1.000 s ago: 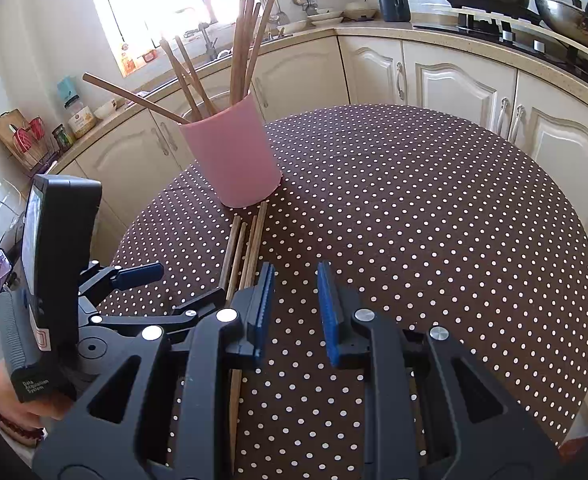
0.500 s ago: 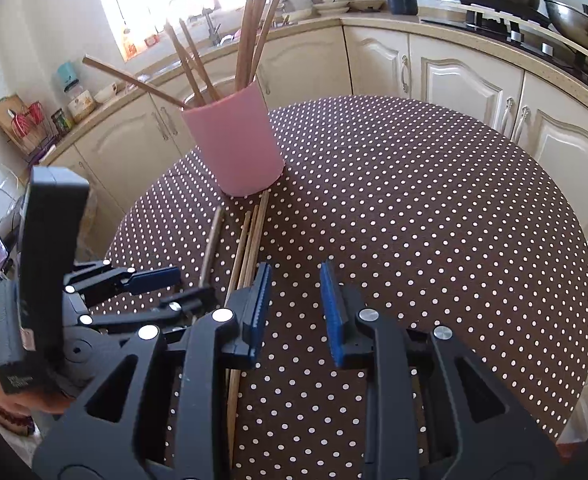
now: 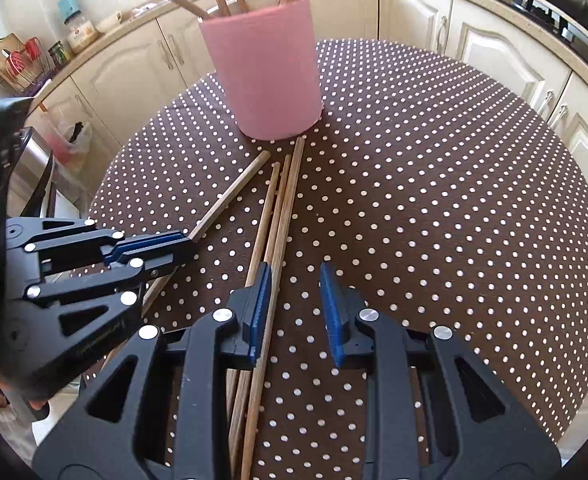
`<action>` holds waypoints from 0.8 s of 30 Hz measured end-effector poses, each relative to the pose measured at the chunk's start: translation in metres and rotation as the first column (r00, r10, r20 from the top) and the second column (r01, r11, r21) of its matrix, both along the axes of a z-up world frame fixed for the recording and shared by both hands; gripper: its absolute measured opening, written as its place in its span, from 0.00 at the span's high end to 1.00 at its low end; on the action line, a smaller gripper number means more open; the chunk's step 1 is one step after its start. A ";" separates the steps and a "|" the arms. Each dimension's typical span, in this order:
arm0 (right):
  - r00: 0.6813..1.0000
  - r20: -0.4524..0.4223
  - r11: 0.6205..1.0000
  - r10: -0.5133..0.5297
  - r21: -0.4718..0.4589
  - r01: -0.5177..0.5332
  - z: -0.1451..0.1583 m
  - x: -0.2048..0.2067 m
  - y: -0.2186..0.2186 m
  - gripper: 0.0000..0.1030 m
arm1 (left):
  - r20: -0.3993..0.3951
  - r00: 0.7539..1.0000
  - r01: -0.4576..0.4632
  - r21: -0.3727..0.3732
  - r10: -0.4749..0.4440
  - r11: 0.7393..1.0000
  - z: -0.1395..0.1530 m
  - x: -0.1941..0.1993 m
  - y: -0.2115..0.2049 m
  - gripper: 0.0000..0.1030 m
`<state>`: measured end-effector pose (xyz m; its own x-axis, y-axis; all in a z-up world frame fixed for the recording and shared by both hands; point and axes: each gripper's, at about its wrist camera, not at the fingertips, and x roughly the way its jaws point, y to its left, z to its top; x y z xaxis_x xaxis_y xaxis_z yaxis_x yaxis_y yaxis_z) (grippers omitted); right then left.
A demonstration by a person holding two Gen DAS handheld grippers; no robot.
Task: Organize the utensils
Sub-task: 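Pinch one chopstick each with both tools and start lifting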
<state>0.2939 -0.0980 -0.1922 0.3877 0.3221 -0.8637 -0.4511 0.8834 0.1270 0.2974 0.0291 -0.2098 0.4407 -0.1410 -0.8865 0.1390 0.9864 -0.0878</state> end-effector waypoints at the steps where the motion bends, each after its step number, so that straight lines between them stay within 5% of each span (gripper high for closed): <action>1: 1.000 -0.005 1.000 0.001 -0.009 -0.001 -0.001 0.001 0.002 0.75 | 0.001 1.000 0.001 0.003 -0.001 1.000 0.000 -0.002 -0.002 0.94; 24: 0.996 -0.071 0.964 0.047 -0.258 -0.064 -0.005 0.025 0.057 0.75 | -0.015 1.000 0.019 0.002 -0.019 1.000 0.000 0.005 -0.003 0.94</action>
<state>0.3192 -0.0410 -0.1970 0.3171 0.1029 -0.9428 -0.4985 0.8638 -0.0734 0.3029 0.0266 -0.2098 0.4251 -0.1471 -0.8931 0.1560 0.9839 -0.0878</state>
